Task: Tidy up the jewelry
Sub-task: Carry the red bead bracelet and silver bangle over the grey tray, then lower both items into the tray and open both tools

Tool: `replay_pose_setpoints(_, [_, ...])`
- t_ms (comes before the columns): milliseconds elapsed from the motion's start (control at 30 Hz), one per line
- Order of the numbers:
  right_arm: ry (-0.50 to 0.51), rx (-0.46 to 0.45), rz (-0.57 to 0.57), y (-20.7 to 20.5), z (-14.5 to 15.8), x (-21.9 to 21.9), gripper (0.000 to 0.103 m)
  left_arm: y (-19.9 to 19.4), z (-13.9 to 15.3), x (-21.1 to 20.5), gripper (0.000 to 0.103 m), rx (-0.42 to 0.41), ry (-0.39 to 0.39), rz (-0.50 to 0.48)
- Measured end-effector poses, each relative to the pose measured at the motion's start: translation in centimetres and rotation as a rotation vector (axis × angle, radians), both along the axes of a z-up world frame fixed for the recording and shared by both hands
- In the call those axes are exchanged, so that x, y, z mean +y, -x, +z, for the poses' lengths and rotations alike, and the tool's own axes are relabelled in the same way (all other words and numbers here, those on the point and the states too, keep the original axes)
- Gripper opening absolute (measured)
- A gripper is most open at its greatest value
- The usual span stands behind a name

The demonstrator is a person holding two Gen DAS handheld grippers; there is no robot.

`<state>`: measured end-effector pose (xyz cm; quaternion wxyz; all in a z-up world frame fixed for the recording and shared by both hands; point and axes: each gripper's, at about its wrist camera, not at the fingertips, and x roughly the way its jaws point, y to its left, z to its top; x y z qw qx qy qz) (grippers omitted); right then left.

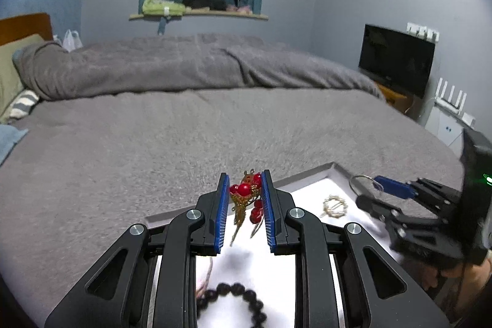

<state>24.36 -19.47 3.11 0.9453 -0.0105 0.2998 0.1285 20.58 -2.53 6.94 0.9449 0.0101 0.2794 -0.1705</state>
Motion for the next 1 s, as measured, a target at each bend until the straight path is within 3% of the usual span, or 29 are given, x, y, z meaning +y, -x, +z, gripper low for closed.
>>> replay_pose_setpoints(433, [0.101, 0.126, 0.047, -1.2, -2.2, 3.0, 0.047, -4.6, -4.6, -2.1, 0.022, 0.203, -0.146, -0.004])
replay_pose_setpoints(1000, [0.178, 0.171, 0.049, -1.2, -4.1, 4.2, 0.047, -5.0, -6.3, -2.1, 0.023, 0.255, -0.17, 0.022])
